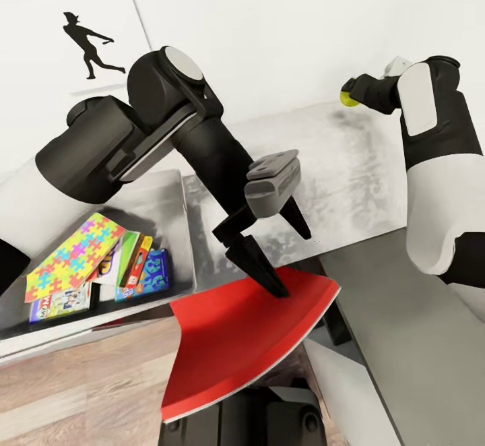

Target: Put all the toys in the child's room - the three board games (two on the bed and one on the table), the two jigsaw puzzles on the table, and the tennis ball on the table - inside the toy box on the table in the child's room.

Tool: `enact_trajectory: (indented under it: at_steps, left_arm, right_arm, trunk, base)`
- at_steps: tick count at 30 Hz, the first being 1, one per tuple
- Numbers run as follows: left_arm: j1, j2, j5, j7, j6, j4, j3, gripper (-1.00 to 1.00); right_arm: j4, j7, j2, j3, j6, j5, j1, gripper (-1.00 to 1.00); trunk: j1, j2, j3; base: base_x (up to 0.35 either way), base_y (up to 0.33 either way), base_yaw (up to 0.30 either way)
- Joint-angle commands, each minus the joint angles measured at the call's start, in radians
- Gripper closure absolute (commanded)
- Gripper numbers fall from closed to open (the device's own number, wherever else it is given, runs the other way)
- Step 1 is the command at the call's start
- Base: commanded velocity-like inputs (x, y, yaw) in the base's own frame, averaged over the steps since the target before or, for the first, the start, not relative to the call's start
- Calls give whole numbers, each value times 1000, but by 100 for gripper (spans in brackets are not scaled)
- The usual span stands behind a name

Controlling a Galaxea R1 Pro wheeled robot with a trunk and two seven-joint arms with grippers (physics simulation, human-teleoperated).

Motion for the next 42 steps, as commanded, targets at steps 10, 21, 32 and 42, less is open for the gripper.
enact_trajectory:
  at_steps: [10,21,32,42]
  left_arm:
    - [0,52,1,-3,11,0,30,-100]
    - [3,194,8,-6,20,0,113,-100]
    - [38,418,167,-8,20,-2,123,-100]
    - [147,826,178,-9,18,-2,123,-100]
  right_arm:
    - [-1,-5,2,0,4,-15,5,100]
    - [2,5,13,6,57,-20,9,100]
    - [5,5,13,7,65,-21,8,100]
    - [42,6,24,9,64,-21,8,100]
  trunk:
    - [1,-2,15]
    - [1,-2,34]
    - [1,-2,52]
    - [1,-2,69]
  base:
    - [-14,10,0]
    - [0,0,0]
    - [0,0,0]
    - [0,0,0]
